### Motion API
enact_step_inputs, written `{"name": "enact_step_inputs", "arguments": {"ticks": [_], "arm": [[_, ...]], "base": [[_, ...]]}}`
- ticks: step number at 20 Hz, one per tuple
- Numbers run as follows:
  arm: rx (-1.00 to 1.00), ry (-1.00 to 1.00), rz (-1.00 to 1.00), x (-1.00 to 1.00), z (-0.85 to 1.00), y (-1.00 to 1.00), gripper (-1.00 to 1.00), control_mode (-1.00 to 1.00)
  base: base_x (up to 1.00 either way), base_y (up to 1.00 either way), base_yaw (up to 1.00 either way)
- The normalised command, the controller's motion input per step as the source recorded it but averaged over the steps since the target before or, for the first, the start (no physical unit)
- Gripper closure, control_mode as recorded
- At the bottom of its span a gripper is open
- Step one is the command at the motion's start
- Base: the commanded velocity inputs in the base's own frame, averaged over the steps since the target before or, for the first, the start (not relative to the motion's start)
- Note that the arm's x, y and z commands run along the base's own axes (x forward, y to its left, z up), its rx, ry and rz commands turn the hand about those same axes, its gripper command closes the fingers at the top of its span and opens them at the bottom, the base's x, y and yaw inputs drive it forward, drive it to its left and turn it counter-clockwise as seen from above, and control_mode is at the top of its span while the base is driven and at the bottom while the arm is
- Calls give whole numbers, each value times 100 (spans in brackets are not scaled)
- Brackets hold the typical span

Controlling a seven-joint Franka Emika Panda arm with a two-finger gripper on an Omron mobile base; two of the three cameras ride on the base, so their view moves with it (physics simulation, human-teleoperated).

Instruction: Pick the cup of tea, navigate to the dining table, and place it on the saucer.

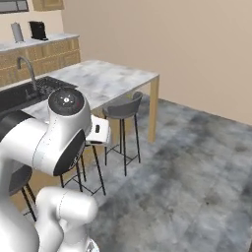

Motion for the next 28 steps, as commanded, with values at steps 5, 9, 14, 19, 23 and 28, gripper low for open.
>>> {"name": "enact_step_inputs", "arguments": {"ticks": [5,9,14,19,23,28], "arm": [[0,0,0,0,0,0,100,100],[0,0,0,0,0,0,100,100],[0,0,0,0,0,0,100,100],[0,0,0,0,0,0,100,100],[0,0,0,0,0,0,100,100],[0,0,0,0,0,0,100,100]], "base": [[64,-42,46],[58,-38,46],[50,-40,45],[46,-38,45],[40,-37,44],[41,-36,43]]}}
